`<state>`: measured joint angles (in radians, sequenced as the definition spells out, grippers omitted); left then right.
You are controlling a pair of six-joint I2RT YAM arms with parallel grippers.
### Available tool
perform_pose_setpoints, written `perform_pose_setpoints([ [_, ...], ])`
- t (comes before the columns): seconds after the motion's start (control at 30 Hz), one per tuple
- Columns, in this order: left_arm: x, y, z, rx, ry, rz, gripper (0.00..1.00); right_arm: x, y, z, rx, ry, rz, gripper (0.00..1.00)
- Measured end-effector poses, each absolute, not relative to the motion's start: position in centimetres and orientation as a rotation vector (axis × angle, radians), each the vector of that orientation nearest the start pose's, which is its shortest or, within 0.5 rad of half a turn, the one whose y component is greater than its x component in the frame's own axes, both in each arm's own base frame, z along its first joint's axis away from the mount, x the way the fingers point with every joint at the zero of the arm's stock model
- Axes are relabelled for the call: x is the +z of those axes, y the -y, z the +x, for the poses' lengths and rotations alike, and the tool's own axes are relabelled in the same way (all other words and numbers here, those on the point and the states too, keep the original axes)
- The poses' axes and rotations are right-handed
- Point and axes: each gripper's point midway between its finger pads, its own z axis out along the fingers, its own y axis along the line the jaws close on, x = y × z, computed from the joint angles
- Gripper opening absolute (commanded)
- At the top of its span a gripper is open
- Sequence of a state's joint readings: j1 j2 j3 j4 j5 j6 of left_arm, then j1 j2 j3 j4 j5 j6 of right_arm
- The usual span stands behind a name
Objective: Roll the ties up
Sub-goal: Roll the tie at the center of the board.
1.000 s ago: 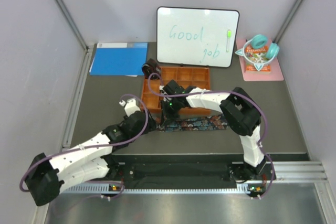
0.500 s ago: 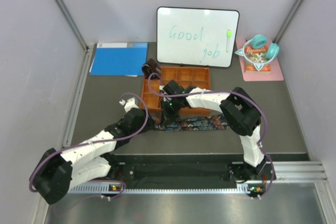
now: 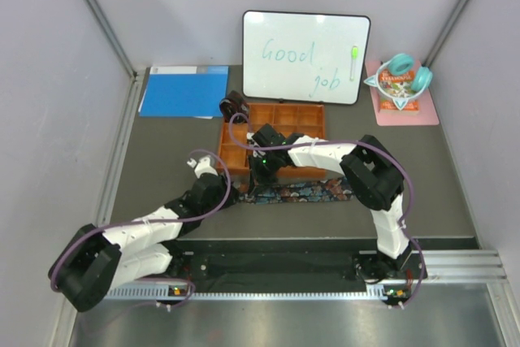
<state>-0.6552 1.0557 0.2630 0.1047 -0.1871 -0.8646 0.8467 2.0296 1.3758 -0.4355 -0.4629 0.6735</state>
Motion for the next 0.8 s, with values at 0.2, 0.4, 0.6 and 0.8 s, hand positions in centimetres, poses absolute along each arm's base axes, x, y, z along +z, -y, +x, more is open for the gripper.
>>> perform_pose_setpoints([
  [0.2, 3.1, 17.1, 22.6, -0.602, -2.273, -0.325, 0.28, 4.0, -39.8, 21.6, 1.005, -2.916, -0.426, 0.0],
  [0.4, 3.2, 17.2, 22.7, -0.571, -2.299, -0.301, 0.2, 4.2, -39.9, 21.7, 1.007, -2.912, -0.426, 0.0],
  [0.6, 4.4, 16.4, 22.2, -0.434, -2.319, -0.278, 0.19, 4.7, -40.4, 22.1, 1.013, -2.903, -0.428, 0.0],
  [0.8, 6.6, 15.6, 21.6, -0.281, -2.299, -0.244, 0.18, 5.8, -42.0, 22.9, 1.043, -2.872, -0.447, 0.0],
])
